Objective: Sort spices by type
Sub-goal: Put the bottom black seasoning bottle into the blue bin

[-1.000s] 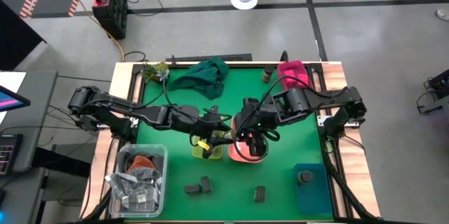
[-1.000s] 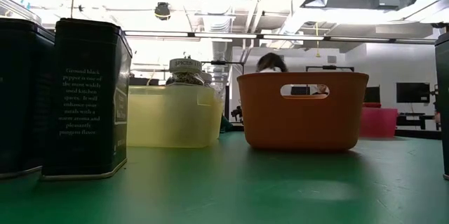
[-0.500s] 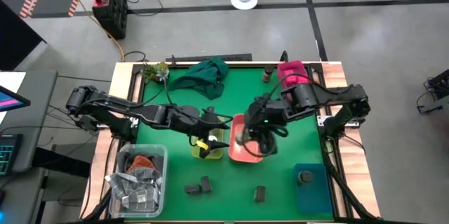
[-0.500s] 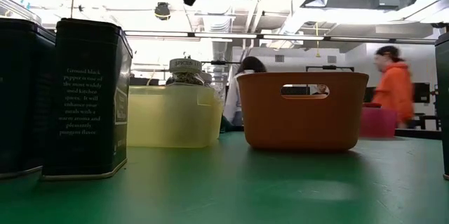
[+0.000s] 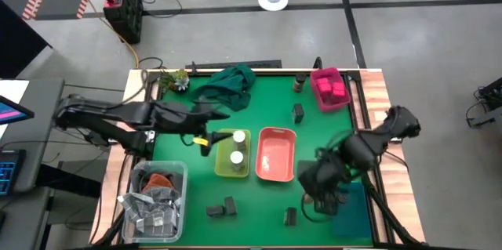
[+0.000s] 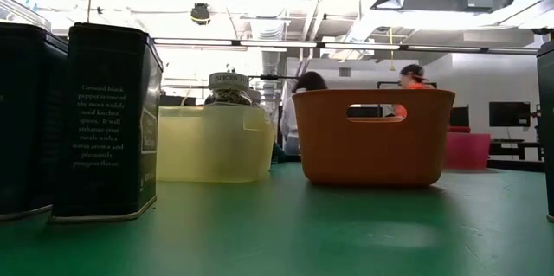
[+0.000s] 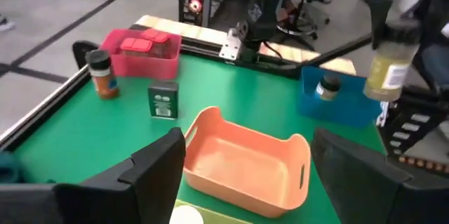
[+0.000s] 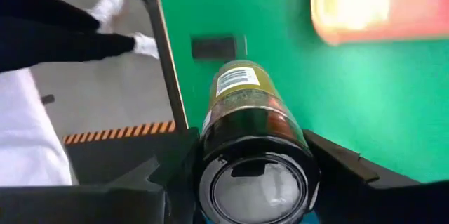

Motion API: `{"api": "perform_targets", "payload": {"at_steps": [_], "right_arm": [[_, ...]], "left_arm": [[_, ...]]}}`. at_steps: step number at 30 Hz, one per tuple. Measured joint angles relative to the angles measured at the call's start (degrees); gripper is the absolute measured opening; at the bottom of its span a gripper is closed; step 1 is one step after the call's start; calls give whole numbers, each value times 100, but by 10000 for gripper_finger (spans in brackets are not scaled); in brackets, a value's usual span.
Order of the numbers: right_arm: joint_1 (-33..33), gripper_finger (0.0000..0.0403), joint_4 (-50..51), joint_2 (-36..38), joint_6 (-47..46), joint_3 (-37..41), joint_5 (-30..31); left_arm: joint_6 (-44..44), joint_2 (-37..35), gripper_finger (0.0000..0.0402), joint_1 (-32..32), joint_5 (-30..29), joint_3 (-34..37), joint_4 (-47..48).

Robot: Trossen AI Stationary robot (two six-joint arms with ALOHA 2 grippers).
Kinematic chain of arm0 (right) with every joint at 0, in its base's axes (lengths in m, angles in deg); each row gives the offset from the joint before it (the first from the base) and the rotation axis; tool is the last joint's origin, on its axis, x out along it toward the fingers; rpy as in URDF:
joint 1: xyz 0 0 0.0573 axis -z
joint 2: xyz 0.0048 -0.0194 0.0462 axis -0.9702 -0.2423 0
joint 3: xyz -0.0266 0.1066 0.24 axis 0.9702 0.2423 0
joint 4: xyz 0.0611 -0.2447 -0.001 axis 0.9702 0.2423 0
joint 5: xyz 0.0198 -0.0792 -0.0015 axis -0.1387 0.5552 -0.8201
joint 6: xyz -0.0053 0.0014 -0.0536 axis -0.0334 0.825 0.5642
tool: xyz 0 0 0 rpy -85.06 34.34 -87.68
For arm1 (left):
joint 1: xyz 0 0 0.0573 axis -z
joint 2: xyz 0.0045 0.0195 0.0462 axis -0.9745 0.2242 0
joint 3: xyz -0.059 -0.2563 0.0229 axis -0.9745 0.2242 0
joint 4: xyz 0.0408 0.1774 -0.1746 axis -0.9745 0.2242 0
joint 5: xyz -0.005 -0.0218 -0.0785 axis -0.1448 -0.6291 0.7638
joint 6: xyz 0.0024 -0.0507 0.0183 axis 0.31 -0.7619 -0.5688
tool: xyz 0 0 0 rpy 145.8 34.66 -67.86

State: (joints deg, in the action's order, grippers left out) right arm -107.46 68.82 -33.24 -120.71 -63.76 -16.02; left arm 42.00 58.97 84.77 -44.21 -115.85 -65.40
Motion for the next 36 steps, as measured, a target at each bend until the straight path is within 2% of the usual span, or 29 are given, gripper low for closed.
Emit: {"api": "perform_targets", "payload": {"at_steps": [8,19,23,27,32,36], "right_arm": [[-1149,239,-197,13,-2002,779,-202],[-2188,239,-661,11,-4063,1973,-275],[-2427,239,-925,13,-4438,2322,-271],[-2550,239,-1604,11,-4614,2763,-263],[-2623,240,-2386,11,-4808,3390,-237],[-2623,246,-2623,11,-4863,3737,-242]], "left_arm": [[-478,-531,288,1,-15,0,613],[-620,-507,288,7,-7,0,571],[-677,-514,288,89,-10,0,572],[-675,-509,288,127,2,0,588],[-717,-509,288,127,27,0,635],[-755,-514,288,182,74,0,803]]}}
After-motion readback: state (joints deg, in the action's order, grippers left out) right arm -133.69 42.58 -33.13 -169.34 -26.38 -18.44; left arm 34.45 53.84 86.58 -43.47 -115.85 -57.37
